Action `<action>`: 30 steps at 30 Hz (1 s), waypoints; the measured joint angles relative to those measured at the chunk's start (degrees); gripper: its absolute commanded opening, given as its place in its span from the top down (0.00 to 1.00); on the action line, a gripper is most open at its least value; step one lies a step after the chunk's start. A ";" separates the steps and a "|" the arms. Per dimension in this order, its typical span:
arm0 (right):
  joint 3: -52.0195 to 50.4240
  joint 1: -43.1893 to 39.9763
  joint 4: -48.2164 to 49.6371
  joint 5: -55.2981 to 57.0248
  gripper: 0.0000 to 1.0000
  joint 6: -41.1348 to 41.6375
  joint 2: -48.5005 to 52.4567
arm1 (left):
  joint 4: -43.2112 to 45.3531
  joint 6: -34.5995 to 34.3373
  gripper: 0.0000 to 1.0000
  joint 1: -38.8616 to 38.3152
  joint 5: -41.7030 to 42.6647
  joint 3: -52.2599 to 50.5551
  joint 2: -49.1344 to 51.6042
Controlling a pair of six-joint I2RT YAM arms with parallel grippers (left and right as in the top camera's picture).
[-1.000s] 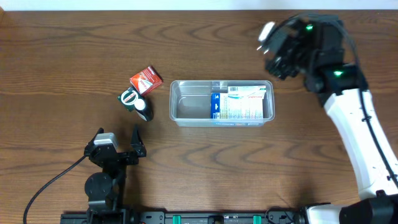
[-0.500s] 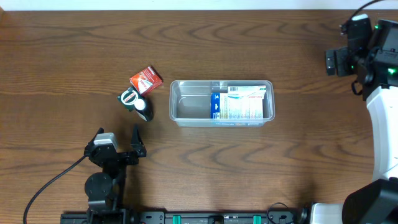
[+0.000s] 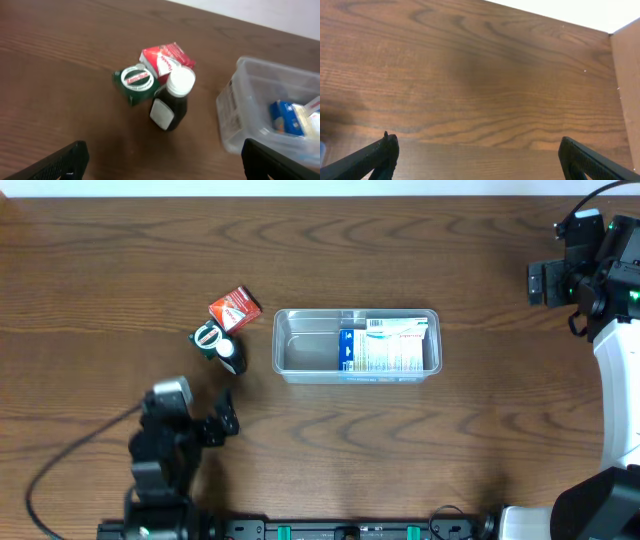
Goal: Pack container
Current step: 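Reach left gripper to the red ActiFast box and grasp it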
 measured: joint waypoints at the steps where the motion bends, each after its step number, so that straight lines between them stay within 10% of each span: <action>1: 0.00 0.00 0.04 0.00 0.01 0.00 0.00 | -1.46 0.15 0.02 0.00 0.55 4.39 4.44; 14: 0.00 0.00 0.02 0.02 0.01 0.00 0.00 | -27.98 15.63 0.02 0.00 11.37 55.54 56.57; 30: 0.00 0.00 0.00 0.02 0.01 0.00 0.00 | -14.58 36.33 0.02 0.00 9.53 58.86 80.70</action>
